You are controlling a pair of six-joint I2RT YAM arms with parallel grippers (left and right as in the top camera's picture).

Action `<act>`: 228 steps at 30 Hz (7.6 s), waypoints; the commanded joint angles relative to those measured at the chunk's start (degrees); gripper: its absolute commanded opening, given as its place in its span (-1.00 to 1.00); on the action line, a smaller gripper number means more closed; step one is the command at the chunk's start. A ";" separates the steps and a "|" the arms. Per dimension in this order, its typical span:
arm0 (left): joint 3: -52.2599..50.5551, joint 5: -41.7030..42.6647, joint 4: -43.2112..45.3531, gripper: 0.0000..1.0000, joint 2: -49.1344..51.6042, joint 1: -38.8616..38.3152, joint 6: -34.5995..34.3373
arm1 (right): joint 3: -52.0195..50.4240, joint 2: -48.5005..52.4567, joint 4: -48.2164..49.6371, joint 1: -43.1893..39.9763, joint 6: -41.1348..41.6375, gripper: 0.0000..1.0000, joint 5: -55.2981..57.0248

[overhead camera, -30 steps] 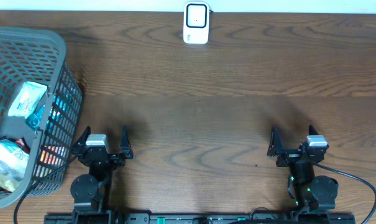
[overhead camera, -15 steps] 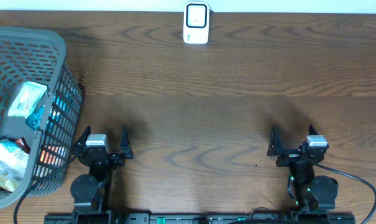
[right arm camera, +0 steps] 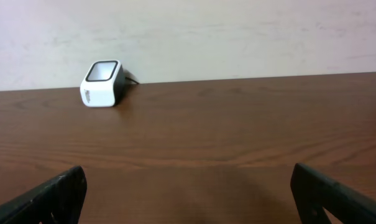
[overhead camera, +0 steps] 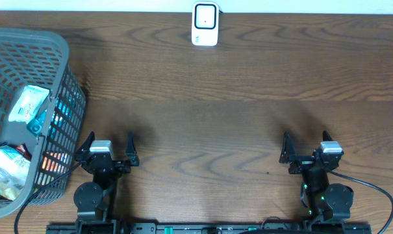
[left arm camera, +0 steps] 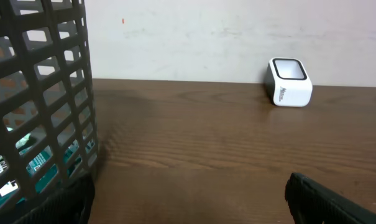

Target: Scan the item barcode

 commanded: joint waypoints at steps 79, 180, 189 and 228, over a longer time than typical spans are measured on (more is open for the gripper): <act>20.48 14.53 5.20 0.96 13.16 -0.17 -18.58 | -0.13 -0.26 -0.13 0.44 0.70 0.99 0.09; 67.12 -7.10 -38.77 0.96 93.13 60.00 0.35 | -0.13 -0.24 -0.13 0.44 0.70 0.98 0.09; 67.10 -0.11 -39.36 0.96 101.94 60.00 -0.09 | -0.13 -0.26 -0.13 0.44 0.70 0.98 0.09; 86.62 43.17 -28.70 -0.85 59.17 33.00 -32.46 | -0.13 -0.26 -0.13 0.44 0.70 0.98 0.09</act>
